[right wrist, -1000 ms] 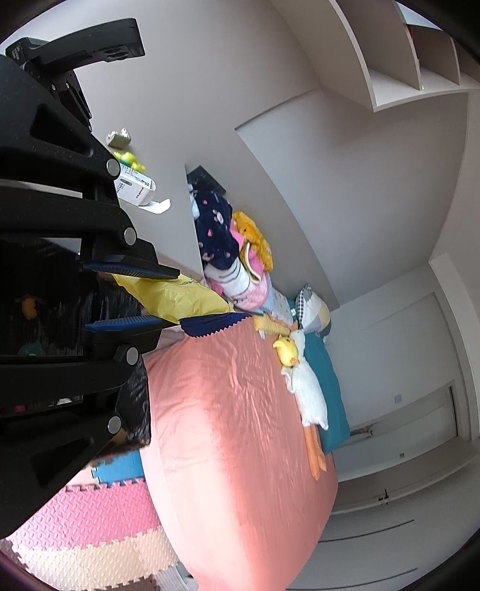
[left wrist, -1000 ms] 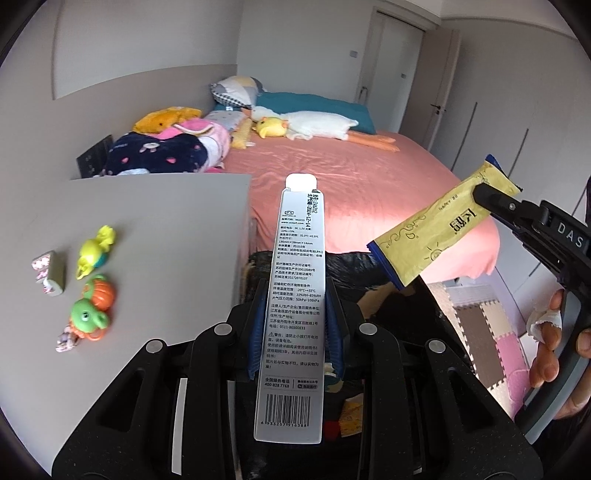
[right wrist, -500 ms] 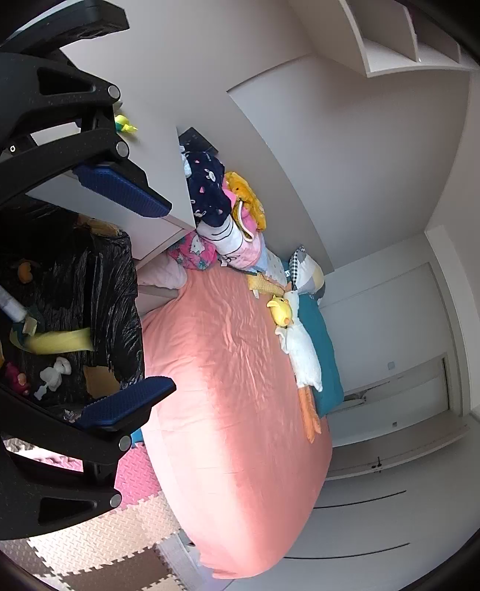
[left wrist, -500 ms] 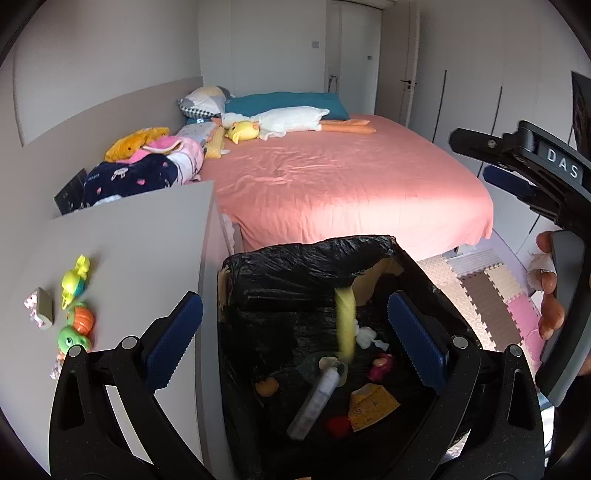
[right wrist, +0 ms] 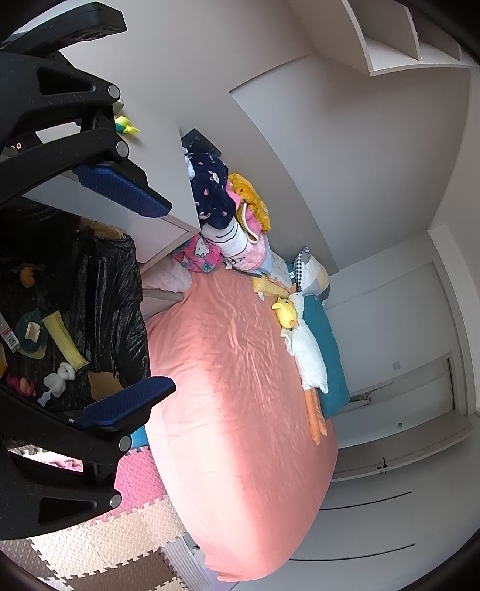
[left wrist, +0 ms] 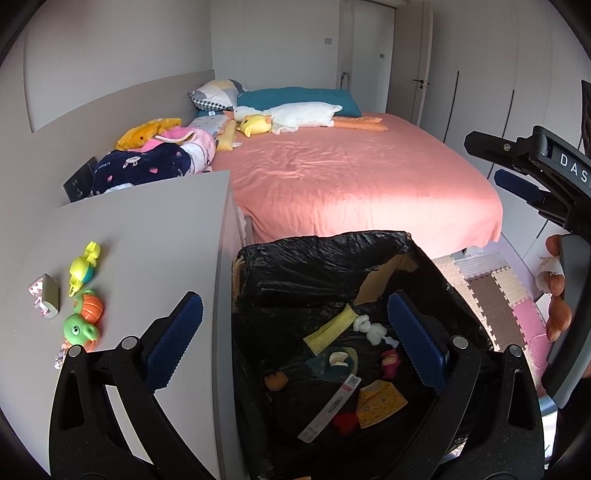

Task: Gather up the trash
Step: 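Move both open tools back to the remaining items on the table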

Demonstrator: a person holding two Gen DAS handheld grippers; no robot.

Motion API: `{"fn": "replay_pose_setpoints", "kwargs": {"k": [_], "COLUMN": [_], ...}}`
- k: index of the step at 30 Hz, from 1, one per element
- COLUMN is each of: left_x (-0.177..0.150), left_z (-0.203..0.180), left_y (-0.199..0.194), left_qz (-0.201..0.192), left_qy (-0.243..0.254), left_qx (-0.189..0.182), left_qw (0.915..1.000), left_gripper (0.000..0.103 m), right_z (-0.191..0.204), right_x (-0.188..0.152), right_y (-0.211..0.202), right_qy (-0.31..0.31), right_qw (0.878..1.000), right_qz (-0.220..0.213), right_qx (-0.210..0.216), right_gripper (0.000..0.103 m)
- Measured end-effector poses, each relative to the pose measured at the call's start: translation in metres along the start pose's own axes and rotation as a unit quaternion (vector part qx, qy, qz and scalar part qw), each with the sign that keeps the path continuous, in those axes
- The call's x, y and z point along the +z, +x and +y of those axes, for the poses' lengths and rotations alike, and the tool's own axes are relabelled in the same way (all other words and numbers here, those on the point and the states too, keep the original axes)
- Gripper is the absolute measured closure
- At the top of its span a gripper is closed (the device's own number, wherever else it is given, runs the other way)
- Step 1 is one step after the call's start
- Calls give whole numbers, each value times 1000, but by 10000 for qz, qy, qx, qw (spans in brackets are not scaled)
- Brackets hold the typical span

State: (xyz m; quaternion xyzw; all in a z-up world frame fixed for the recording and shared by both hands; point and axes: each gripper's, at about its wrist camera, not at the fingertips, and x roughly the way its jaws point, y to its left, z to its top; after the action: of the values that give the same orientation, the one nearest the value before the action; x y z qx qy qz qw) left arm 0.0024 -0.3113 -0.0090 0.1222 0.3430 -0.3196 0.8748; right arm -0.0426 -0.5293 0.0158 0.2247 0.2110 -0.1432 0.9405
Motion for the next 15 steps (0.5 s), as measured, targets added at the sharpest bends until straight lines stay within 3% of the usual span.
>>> {"fn": "replay_pose_setpoints", "kwargs": {"k": [15], "left_x": [-17], "left_z": [51], "left_y": [-6], "left_qz": [71], "left_qy": [-401], "left_qx": [418], "left_qw": [9983], "left_gripper": [6], "right_z": [47], "right_x": [-18], "right_y": [30], "right_qy": [-255], "right_qw": [9986], "right_qz": [356], "right_qx": [312], "right_gripper": [15]}}
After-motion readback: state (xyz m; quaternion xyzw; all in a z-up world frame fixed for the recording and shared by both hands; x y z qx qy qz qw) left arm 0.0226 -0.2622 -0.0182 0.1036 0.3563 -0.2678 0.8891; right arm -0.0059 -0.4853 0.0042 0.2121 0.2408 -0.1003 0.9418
